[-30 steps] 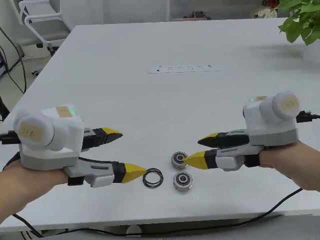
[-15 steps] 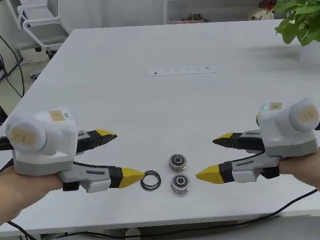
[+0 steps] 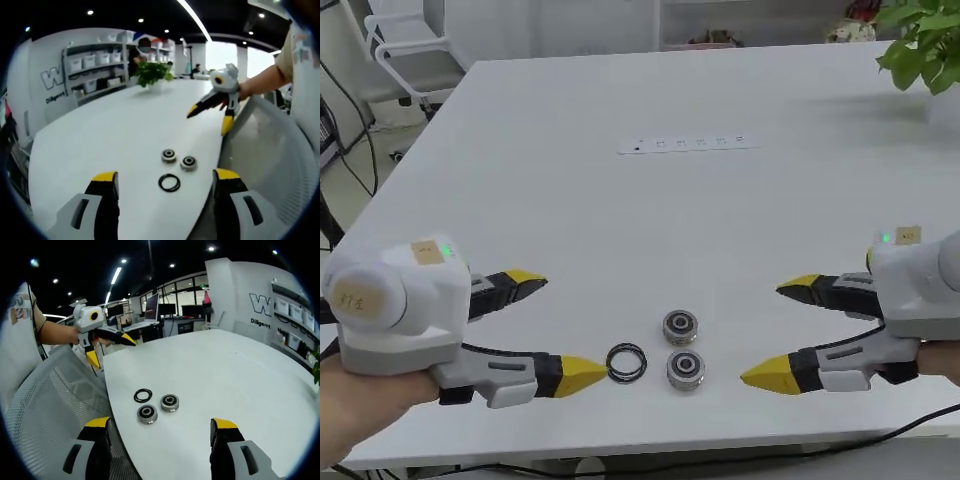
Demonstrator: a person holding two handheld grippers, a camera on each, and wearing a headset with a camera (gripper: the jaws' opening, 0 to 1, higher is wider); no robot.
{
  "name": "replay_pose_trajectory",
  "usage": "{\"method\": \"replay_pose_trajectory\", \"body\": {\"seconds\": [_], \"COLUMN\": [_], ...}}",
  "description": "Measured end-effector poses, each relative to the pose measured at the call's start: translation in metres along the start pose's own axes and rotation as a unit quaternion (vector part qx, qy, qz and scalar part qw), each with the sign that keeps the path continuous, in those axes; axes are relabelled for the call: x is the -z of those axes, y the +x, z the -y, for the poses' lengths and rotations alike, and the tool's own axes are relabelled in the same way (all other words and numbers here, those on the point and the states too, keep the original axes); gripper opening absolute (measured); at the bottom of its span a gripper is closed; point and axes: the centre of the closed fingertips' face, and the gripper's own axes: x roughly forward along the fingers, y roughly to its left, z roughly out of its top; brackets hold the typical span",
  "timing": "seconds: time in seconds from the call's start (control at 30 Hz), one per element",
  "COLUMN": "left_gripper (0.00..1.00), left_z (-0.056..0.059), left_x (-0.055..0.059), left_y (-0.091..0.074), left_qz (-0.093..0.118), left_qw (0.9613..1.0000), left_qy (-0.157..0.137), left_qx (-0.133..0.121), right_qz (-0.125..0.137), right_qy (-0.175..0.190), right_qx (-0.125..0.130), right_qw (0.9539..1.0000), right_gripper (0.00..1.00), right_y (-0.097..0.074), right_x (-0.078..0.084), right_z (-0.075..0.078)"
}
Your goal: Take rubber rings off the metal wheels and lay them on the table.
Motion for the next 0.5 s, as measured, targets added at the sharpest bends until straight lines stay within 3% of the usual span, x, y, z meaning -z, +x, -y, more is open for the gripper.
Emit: {"method": "replay_pose_trajectory", "body": {"seconds": [0.5], "left_gripper": [0.81], "left_z": [0.0042], "left_x": [-0.0013], "left_y": [-0.004], "left_qz": [0.003], "left_qw": [0.9999], "left_qy": [0.003], "left_qx": [-0.009], "right_qz": [0.007], "right_qy": [-0.011], "right_qx": [0.007], "right_qw": [0.9999], "right_gripper": [0.86], "right_y": [-0.0068], "right_x": [0.0015], "right_z": [-0.0045]}}
